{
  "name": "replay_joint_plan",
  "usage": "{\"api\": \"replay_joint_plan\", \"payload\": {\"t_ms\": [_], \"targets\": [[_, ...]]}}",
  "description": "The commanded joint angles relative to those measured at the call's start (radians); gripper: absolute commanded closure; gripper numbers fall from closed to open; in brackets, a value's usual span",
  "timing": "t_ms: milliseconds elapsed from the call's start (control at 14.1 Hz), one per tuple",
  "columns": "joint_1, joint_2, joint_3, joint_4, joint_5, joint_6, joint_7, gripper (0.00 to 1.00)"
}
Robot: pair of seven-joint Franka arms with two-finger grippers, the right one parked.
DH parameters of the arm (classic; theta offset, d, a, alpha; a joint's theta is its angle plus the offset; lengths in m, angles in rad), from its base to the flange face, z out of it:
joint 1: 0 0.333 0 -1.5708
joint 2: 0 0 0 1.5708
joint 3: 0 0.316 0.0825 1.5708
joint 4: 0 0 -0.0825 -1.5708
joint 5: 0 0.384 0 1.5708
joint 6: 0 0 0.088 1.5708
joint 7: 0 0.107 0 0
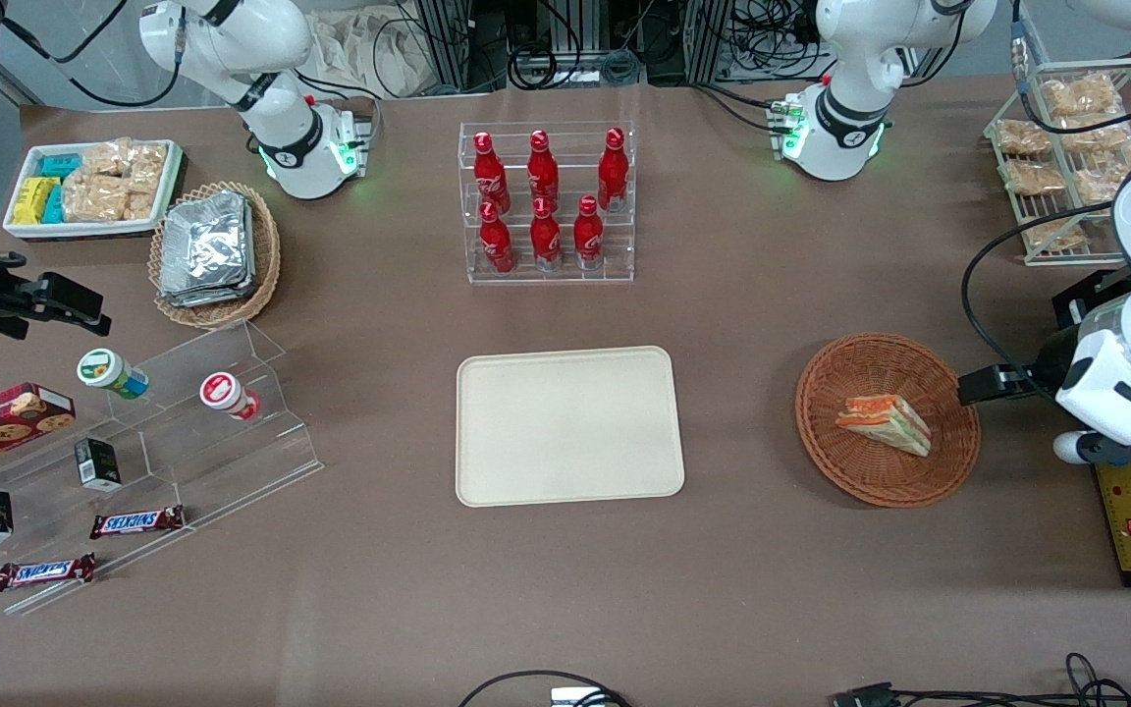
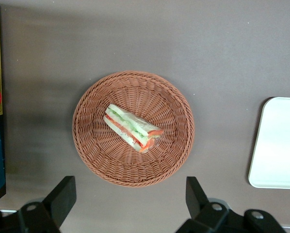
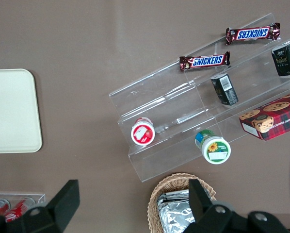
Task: Place sandwich from basket to tray
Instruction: 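Move the left gripper down over the wrapped sandwich in the wicker basket, then close the left gripper on the sandwich's crust edge and lift it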
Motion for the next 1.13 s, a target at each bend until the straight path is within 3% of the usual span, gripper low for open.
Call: {"api": "replay_joint_plan", "payload": {"t_ms": [0,284,567,1064], "targets": [[-0.003,0.016,0.001,0.016,-0.002,-0.031,-0.019,0.00],[-0.023,0.050,0.000,0.011,0.021,-0.032,-0.111,0.00],[-0.035,0.081,0.000,-0.078,0.021,0.043,-0.474,0.00],[-0.036,0.074,0.001,-0.303,0.021,0.359,-1.042,0.00]]}}
